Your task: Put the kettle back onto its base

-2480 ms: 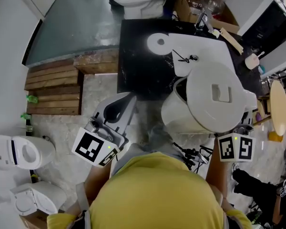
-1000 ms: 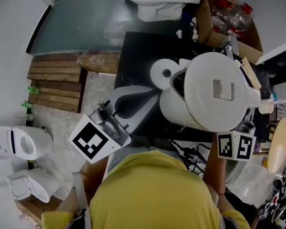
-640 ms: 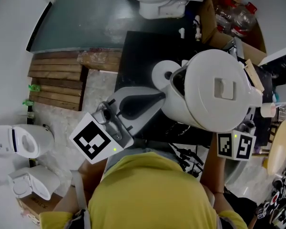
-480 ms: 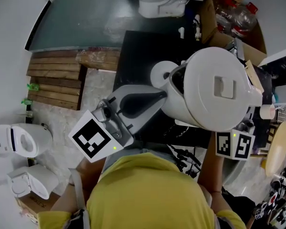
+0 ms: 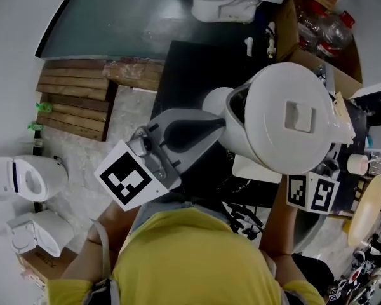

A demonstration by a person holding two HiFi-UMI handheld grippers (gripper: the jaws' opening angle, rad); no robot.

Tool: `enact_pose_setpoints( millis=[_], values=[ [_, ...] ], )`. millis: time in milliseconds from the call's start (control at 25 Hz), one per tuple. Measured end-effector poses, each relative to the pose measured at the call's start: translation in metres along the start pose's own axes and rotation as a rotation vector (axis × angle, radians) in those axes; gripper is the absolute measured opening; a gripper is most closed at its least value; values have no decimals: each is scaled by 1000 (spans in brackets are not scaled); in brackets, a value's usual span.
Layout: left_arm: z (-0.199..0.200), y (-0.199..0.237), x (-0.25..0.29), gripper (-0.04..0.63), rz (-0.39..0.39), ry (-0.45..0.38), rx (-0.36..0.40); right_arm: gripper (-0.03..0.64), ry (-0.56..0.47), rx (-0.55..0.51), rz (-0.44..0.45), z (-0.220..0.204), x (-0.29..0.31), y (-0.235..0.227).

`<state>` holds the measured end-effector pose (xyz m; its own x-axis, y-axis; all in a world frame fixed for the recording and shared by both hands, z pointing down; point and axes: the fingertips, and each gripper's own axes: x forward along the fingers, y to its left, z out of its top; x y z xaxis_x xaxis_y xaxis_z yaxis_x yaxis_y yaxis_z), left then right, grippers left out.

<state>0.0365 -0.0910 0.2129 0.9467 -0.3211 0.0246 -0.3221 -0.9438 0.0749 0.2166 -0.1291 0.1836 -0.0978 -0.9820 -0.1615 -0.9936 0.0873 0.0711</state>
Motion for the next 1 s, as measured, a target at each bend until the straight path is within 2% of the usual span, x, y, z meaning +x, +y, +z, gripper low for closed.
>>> enact_pose_setpoints(
  millis=[360, 1000],
  values=[
    [-20, 27, 4, 2, 41, 40, 1, 58, 7, 5, 22, -29, 25, 4],
    [-57, 59, 6, 2, 103, 82, -56, 60, 11, 12, 47, -70, 51, 16]
  ],
)
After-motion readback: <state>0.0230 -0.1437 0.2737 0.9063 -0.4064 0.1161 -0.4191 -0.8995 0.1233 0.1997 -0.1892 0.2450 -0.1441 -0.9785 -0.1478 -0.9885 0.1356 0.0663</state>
